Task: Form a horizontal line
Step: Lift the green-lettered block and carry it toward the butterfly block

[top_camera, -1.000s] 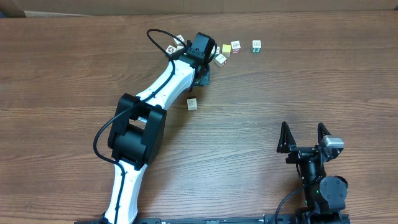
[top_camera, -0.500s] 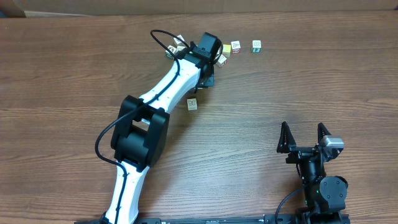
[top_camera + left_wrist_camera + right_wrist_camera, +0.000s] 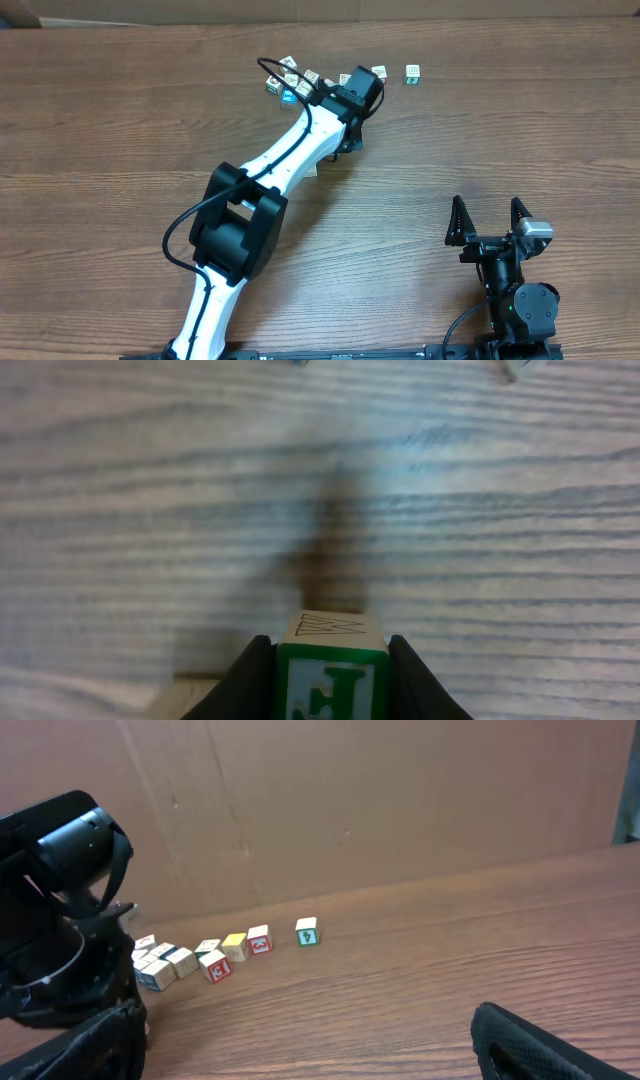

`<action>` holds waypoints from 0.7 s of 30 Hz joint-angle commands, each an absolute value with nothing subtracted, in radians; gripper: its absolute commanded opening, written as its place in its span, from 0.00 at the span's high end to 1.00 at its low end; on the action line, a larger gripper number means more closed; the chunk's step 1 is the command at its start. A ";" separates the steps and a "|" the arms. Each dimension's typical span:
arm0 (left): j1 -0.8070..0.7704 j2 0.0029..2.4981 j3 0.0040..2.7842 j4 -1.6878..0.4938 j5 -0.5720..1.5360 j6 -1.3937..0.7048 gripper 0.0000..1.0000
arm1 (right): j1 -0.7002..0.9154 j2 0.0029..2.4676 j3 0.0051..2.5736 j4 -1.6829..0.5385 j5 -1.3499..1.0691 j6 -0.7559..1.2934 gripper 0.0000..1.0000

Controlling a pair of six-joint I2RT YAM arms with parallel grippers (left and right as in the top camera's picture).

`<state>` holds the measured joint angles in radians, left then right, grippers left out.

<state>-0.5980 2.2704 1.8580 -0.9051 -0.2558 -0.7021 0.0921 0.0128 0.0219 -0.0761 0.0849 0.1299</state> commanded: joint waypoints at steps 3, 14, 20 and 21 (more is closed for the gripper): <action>-0.627 2.227 1.881 -0.918 -0.299 -0.801 0.78 | 0.089 0.003 0.008 -0.072 0.084 0.126 0.00; -0.636 2.227 1.880 -0.992 -0.300 -0.801 0.77 | 0.089 0.003 0.008 -0.072 0.084 0.126 0.00; -0.642 2.227 1.880 -1.010 -0.299 -0.801 0.77 | 0.089 0.003 0.008 -0.072 0.084 0.126 0.00; -0.642 2.227 1.880 -1.011 -0.300 -0.801 0.77 | 0.089 0.003 0.008 -0.072 0.084 0.126 0.00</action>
<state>-0.6350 2.2704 1.8580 -1.0065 -0.2779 -0.7834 0.0921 0.0128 0.0219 -0.0761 0.0849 0.1303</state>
